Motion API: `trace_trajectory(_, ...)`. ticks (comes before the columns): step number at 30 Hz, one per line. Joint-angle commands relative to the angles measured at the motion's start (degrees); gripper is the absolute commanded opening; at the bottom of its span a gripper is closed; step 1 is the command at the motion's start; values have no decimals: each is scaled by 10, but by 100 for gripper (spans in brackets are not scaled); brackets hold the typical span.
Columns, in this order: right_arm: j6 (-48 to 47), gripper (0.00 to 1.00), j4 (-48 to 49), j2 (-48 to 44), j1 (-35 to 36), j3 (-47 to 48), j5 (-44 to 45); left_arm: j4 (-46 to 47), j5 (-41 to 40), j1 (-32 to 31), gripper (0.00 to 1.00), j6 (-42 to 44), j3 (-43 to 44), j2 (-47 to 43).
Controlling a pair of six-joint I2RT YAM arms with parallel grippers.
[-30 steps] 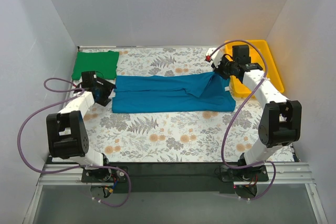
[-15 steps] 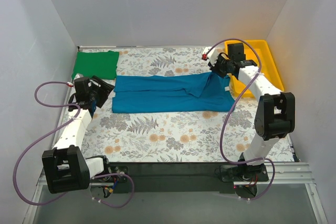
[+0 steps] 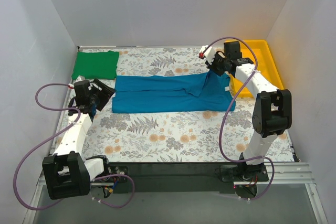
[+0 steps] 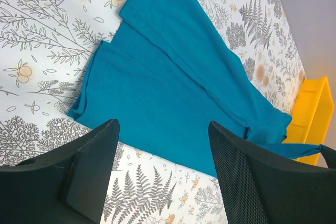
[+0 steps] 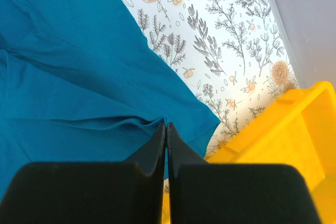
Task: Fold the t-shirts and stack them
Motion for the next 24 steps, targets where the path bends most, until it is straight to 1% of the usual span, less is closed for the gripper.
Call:
trace_trajectory(1,11,2,12,8,5,32,5,-5,6,2,68,18,-11,-23)
trace_trajectory(11,12,3,12,21,15,42,15,-8,13,2,68,25,-26,-31)
trace_trajectory(16,25,5,13,42,19,54,33,-10,15,2,68,31,-27,-38)
trace_trajectory(18,36,15,14,60,21,68,41,-11,14,3,68,33,-25,-41)
trace_trajectory(19,59,21,22,67,25,73,62,-13,15,2,68,33,-25,-42)
trace_trajectory(20,71,33,25,75,26,78,74,-15,16,3,68,33,-24,-45)
trace_trajectory(21,86,39,32,90,29,83,90,-16,17,3,68,33,-24,-46)
trace_trajectory(22,129,43,51,95,29,94,130,-17,17,2,68,34,-23,-50)
trace_trajectory(23,152,54,61,100,29,98,153,-17,18,2,68,35,-24,-52)
trace_trajectory(24,167,56,66,102,29,101,170,-18,18,2,68,36,-24,-54)
